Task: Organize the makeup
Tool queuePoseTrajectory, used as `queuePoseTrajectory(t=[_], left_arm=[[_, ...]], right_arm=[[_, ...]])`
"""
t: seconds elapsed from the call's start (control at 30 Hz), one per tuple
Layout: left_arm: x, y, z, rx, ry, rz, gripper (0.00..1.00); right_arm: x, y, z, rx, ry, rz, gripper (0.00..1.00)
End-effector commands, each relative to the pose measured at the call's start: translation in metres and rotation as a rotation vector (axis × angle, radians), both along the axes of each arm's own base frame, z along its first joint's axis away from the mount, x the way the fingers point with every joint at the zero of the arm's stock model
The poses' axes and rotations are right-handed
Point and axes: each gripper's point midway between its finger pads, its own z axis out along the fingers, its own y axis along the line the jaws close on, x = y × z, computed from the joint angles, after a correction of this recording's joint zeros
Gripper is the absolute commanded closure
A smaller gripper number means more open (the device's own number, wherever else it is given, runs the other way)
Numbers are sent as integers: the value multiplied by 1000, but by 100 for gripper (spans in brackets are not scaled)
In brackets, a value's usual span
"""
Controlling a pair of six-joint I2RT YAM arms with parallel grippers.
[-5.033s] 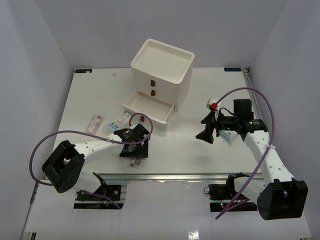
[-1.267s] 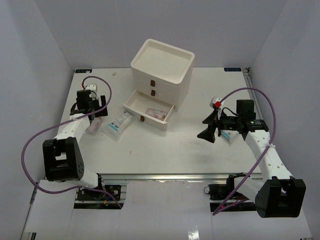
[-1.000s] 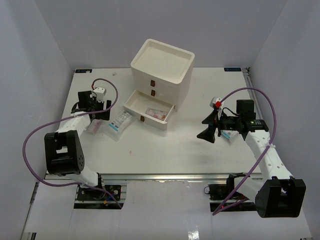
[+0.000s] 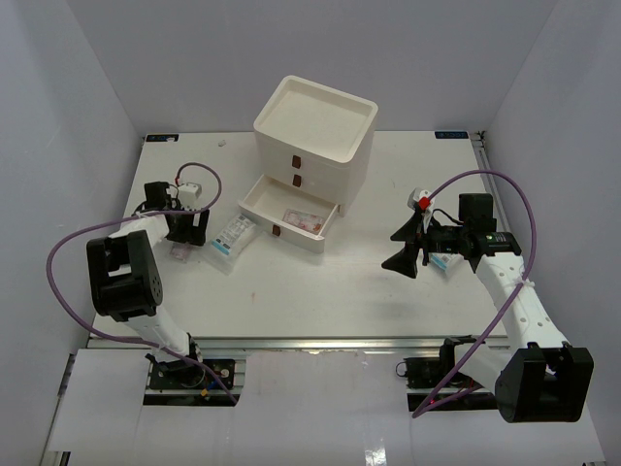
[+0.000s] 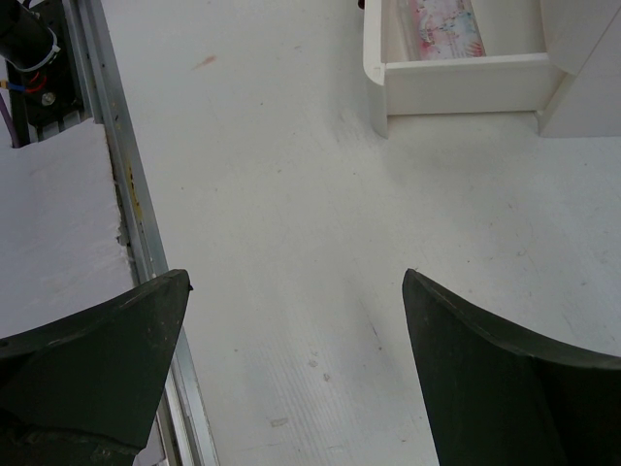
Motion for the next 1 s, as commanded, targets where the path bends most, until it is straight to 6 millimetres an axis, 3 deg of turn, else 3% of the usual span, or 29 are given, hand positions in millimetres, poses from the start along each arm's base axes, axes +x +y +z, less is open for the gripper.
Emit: queuePoseTrajectory(t=[0.0,0.13,0.3,0.57,0.73,0.8,0.97], left_arm=[[-4,-1,0,-8,12,-4,2],[-6,-6,-3,-42,34,6,3],[-10,-11,-6,-86,62,28,11],[-9,-11,-3,-112,64,88,44],[7,-8,27,-114,-24,131,69],[19,-4,46,-116,-84,164,81],[43,-6,107,-194,-244,265,94]], right_arm=[[-2,1,3,16,-6,19,3],[-3,1,2,16,-1,19,3],[-2,1,1,13,-1,16,3],[-1,0,1,10,-5,11,3],[0,-1,0,7,-2,6,3],[0,-1,0,7,-2,6,3],[0,-1,0,4,-3,2,3]])
